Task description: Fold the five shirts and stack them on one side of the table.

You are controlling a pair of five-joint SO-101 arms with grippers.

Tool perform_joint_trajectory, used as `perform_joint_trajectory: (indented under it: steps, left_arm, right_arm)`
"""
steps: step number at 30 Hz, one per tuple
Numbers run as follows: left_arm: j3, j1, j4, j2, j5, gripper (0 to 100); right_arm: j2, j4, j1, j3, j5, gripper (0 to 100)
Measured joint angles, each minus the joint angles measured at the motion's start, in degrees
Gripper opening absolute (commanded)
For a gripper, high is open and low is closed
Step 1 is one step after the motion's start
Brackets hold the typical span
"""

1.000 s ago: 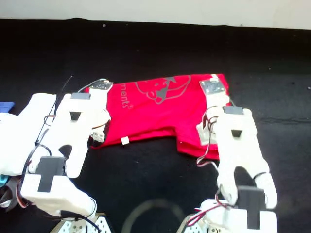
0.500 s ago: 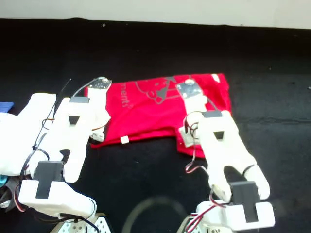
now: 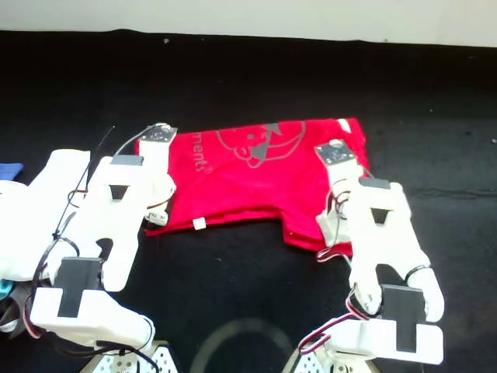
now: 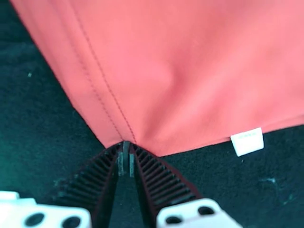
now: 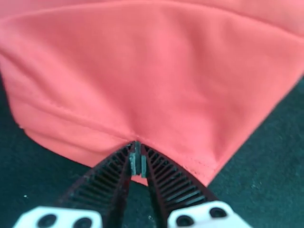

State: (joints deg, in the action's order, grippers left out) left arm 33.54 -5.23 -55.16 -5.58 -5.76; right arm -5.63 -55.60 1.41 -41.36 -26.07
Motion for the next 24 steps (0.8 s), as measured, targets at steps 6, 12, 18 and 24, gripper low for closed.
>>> perform_joint_trajectory:
  steps: [6,12,18,24]
  left_arm:
    - [0.0,-0.09,0.18,0.0,0.62,1]
    - [0.0,-0.09,0.44,0.0,0.7,1]
    - [0.44,-0.09,0.88,0.0,0.7,1]
    - [0.44,-0.09,0.88,0.0,0.7,1]
  right_arm:
    - [-4.31,3.52,1.23,0.0,1.05,0.7]
    - [-4.57,5.19,1.41,-0.35,2.29,0.7]
    - [1.85,6.07,3.16,-0.44,2.29,0.7]
    - [5.01,8.09,6.42,0.53,2.29,0.7]
